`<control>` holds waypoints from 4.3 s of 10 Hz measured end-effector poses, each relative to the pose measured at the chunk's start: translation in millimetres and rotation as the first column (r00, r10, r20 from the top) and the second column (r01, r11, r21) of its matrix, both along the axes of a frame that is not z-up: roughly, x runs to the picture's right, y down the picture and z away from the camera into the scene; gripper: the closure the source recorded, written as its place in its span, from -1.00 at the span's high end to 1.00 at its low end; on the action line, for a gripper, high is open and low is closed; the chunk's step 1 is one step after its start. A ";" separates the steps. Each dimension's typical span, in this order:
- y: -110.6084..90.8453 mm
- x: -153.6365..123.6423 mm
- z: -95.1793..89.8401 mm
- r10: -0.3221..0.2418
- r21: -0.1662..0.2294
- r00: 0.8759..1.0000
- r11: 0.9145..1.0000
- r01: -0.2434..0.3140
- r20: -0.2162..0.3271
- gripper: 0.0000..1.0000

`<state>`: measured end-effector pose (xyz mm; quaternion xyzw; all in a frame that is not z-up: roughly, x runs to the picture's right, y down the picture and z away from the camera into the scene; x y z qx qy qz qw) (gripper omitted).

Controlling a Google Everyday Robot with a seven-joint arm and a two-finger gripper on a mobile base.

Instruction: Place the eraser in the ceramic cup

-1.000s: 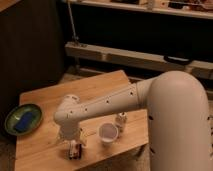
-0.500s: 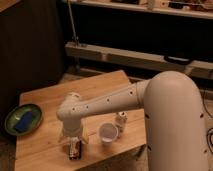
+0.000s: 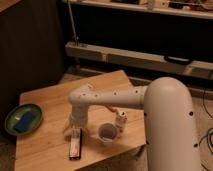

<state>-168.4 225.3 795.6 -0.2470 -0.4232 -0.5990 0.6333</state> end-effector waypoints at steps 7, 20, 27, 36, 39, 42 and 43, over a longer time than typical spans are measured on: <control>-18.3 -13.6 5.4 -0.196 -0.361 0.968 0.901 0.241 0.157 0.60; 18.2 4.1 2.8 -0.236 -0.398 0.971 0.894 0.204 -0.033 0.60; 23.2 -1.1 11.3 -0.243 -0.434 0.968 0.879 0.195 -0.058 -0.33; -107.1 21.7 -73.3 -0.028 -0.026 0.998 0.999 0.027 -0.063 -1.00; -159.9 35.2 -110.2 -0.004 0.241 1.000 0.970 0.010 -0.027 -1.00; -174.7 73.8 -137.6 0.080 0.494 0.997 0.866 -0.077 0.015 -1.00; -171.6 88.4 -146.0 0.093 0.538 0.994 0.836 -0.106 0.051 -1.00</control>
